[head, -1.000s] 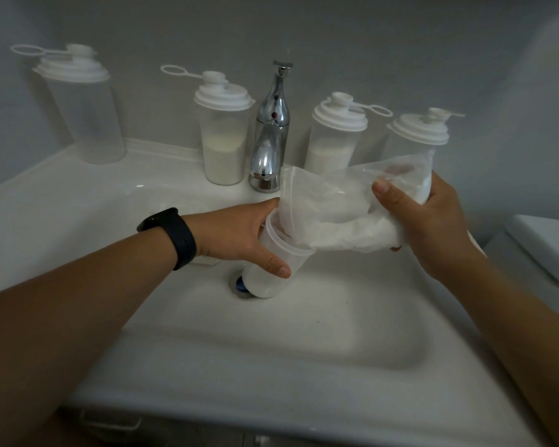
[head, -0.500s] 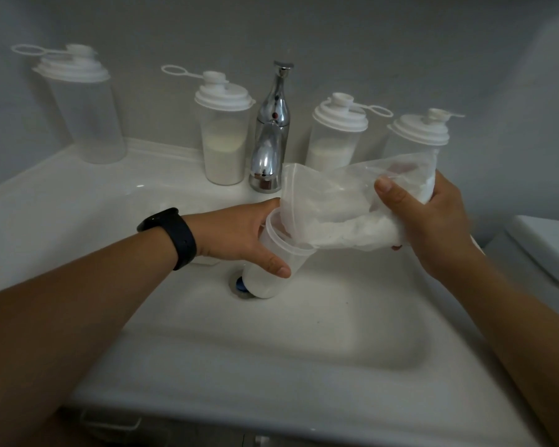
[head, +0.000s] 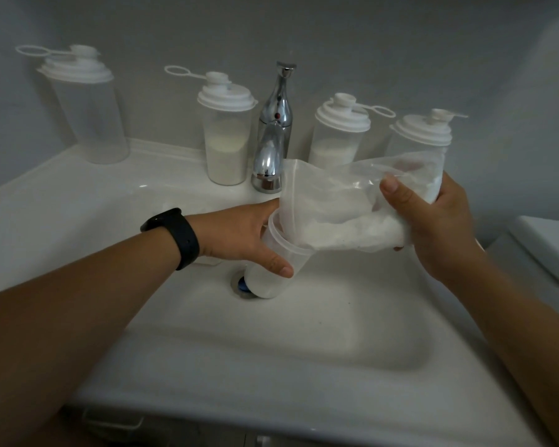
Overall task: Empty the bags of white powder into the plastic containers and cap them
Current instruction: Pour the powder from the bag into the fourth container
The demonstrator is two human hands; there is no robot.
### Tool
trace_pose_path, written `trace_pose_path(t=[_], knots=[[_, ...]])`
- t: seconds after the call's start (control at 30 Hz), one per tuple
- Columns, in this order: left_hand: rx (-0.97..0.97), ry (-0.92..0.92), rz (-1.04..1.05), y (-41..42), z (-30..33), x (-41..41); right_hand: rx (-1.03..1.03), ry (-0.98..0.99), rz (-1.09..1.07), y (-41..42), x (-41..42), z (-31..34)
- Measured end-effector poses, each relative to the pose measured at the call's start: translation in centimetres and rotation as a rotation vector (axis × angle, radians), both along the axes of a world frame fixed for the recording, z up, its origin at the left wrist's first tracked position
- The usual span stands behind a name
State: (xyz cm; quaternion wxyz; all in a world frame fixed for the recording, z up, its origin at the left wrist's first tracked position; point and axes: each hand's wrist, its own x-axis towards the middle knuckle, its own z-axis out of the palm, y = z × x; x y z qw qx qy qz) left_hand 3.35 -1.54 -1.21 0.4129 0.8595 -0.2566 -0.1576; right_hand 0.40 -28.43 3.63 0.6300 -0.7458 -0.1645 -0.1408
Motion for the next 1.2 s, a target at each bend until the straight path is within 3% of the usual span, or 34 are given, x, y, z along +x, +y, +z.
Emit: trace_pose_path(t=[1.2], knots=[[0.006,0.000,0.000,0.00,0.01,-0.01,-0.043,0.008,-0.042,0.25,-0.06,0.07]])
